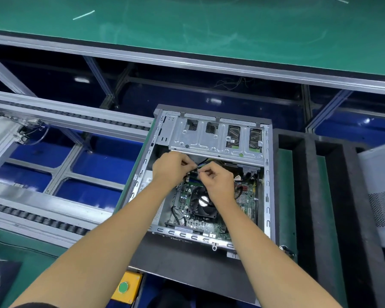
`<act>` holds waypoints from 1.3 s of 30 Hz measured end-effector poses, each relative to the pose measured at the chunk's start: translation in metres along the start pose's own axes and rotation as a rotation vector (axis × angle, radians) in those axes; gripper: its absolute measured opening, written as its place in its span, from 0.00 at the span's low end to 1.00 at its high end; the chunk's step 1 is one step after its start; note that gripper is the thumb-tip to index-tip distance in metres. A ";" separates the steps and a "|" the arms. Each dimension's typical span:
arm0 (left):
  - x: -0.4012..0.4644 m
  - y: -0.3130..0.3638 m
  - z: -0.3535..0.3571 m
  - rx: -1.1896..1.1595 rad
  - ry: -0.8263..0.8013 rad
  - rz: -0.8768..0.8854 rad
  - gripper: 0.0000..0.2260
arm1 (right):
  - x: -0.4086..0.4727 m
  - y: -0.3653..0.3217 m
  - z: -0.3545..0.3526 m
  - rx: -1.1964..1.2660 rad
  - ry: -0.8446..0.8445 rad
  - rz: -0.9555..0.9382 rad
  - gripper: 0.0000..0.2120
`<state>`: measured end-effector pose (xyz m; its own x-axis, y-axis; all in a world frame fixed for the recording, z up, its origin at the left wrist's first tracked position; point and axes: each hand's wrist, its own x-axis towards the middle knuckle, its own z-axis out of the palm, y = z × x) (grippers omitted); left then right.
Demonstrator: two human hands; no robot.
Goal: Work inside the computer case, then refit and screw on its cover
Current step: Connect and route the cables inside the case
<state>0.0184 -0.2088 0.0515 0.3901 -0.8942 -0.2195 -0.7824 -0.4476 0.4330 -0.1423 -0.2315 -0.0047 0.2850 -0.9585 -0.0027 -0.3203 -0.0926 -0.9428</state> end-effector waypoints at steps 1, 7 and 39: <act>-0.002 -0.003 0.000 -0.048 0.009 0.040 0.05 | 0.000 0.000 -0.001 0.039 -0.020 0.013 0.07; -0.001 -0.010 -0.005 -0.334 -0.065 0.180 0.03 | 0.003 -0.005 -0.006 0.095 -0.100 0.056 0.10; 0.008 -0.009 0.000 -0.425 -0.200 0.286 0.03 | 0.007 -0.003 0.004 -0.153 -0.055 0.047 0.08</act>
<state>0.0287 -0.2118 0.0460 0.0584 -0.9809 -0.1853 -0.5623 -0.1857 0.8058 -0.1359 -0.2372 -0.0032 0.3143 -0.9469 -0.0683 -0.4673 -0.0917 -0.8793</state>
